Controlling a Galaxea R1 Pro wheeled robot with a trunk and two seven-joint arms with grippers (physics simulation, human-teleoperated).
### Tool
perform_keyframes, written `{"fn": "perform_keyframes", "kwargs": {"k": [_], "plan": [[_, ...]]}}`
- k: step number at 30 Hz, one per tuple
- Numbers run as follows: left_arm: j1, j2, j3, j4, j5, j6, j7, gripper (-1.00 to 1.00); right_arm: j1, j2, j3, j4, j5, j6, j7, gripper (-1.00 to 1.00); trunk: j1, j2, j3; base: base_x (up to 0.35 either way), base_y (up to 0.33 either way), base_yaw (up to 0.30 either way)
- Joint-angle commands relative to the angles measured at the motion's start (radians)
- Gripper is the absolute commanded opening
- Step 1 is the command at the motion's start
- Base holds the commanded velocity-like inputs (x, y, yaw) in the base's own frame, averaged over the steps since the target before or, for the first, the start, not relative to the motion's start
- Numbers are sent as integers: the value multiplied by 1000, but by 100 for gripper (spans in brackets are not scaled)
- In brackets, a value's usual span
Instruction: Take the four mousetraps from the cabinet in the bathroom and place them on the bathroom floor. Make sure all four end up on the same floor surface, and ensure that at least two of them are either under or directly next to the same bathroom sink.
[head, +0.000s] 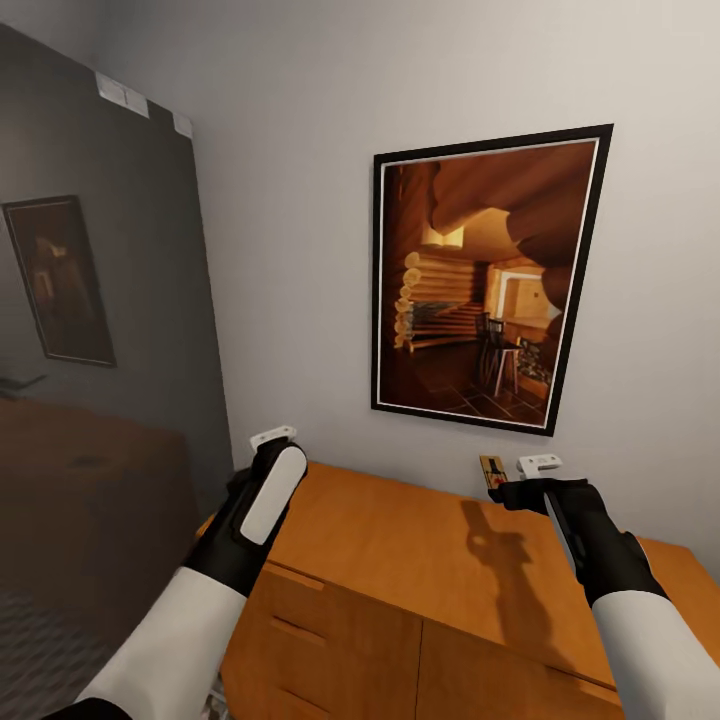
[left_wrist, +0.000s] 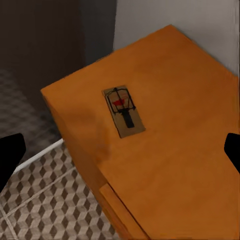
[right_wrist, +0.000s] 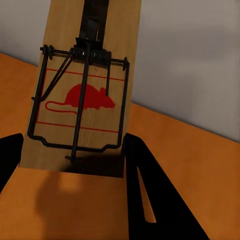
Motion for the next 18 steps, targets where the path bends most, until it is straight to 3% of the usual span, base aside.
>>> {"fn": "perform_keyframes", "kwargs": {"k": [1,5,18], "plan": [[-1,0,-13,0,6,8,9,100,-1,0,-2,-1,9,4,9,-100,0,-1,-2,0,0,0],[-1,0,-57,0,10,8,13,100,-1,1,-2,-1,9,5,9,-100,0,-1,-2,0,0,2],[-1,0,-66,-3,10,4,12,100,-1,0,-3,-1,8,8,9,-100,0,-1,-2,0,0,67]]}}
